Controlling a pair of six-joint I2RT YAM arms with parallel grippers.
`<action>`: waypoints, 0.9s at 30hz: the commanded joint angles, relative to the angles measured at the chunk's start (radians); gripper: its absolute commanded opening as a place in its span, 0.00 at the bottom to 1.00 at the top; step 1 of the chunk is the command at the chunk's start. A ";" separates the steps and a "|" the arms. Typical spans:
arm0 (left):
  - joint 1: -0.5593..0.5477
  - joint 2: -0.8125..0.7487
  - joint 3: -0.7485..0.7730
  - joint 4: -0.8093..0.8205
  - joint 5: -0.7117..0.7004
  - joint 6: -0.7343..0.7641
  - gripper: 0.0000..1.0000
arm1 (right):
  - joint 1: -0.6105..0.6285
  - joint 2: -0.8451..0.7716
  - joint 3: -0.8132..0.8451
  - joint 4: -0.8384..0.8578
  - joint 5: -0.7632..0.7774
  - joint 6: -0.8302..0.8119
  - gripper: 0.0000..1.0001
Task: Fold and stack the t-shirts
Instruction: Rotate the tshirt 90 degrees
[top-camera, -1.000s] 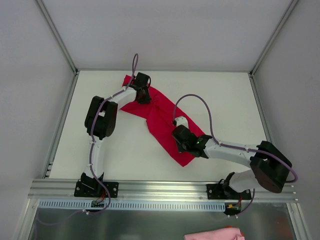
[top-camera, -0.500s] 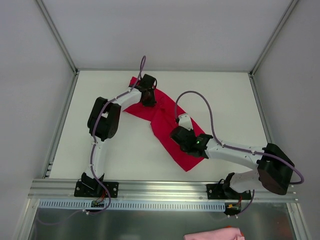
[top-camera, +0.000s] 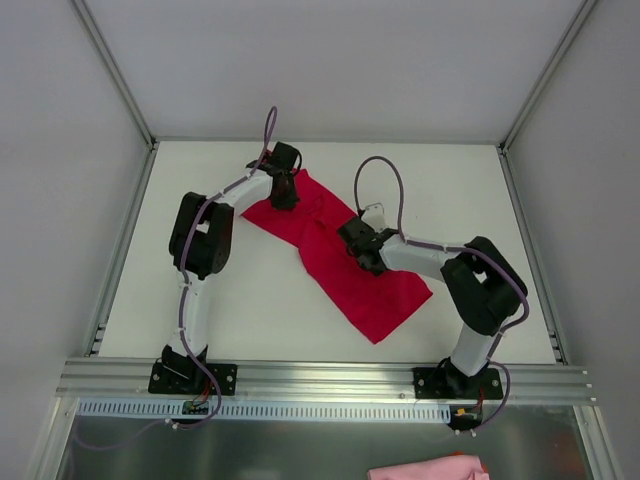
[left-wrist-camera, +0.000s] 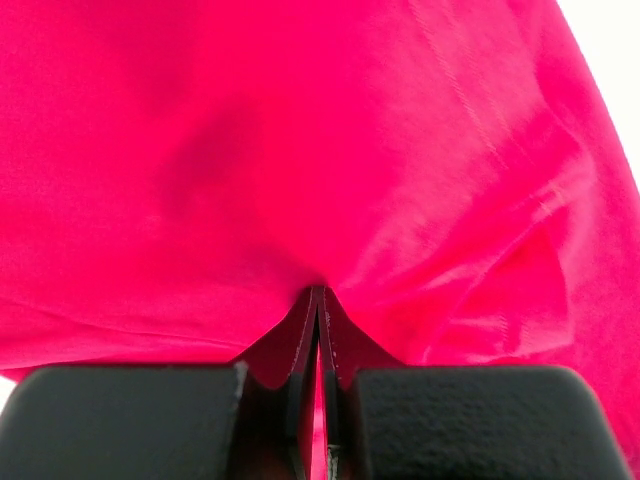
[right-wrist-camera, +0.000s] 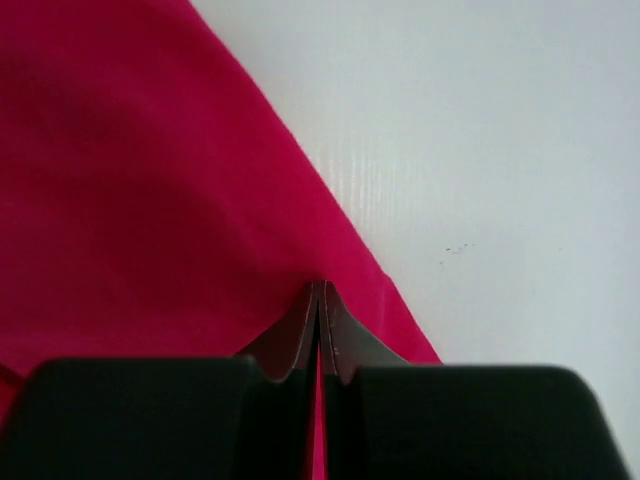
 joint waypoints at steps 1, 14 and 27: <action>0.027 0.013 0.037 -0.059 -0.041 0.027 0.00 | 0.003 0.018 -0.015 0.039 -0.006 0.007 0.01; 0.081 0.148 0.261 -0.195 -0.026 0.025 0.00 | 0.153 -0.008 -0.204 0.142 -0.115 0.083 0.01; 0.071 0.239 0.359 -0.180 0.155 0.048 0.00 | 0.534 -0.009 -0.236 0.116 -0.127 0.256 0.01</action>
